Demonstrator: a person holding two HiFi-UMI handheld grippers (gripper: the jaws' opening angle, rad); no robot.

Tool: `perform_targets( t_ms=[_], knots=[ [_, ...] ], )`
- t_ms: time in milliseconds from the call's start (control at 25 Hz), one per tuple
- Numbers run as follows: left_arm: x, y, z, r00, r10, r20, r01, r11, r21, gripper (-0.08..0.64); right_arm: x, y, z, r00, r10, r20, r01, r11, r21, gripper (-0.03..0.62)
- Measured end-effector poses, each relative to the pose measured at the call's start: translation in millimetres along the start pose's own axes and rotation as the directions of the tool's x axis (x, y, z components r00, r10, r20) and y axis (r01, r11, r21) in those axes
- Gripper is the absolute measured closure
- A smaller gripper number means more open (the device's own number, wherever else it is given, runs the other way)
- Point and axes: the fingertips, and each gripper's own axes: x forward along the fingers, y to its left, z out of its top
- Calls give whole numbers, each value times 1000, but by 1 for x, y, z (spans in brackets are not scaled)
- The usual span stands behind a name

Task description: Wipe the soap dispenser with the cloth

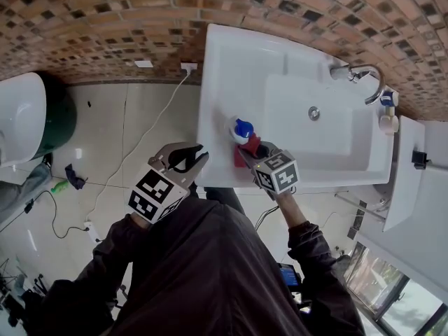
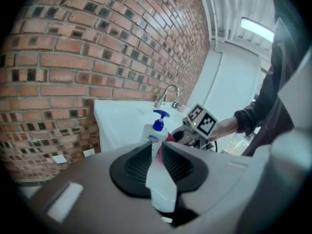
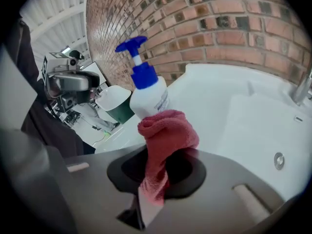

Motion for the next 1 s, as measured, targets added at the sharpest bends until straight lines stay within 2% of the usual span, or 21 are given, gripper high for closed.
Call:
perform_targets(
  t_ms=[240,480,640,720,840,920,1000],
  knots=[
    [32,0,5,999,1,-52,3,998,61,467,25,6,-10,991,39,-131,-47,997,-54,525],
    [63,10,15,989,7,-149,11,992,125,375,10,30,2,992,32,-126,-61,970,-234,525],
    [78,18,17,981,16,-192,20,983,184,318,-8,37,7,993,32,-112,-61,962,-265,525],
    [84,21,17,979,24,-203,17,979,201,314,-25,31,18,997,43,-66,-57,972,-229,525],
    [89,19,21,977,19,-213,28,976,217,314,-53,14,47,992,83,95,-76,995,-71,525],
    [90,18,22,975,18,-221,32,974,224,314,-70,0,71,958,140,251,-164,983,77,525],
    [90,17,22,972,14,-234,40,974,224,314,-79,-9,95,899,209,385,-297,937,184,525]
  ],
)
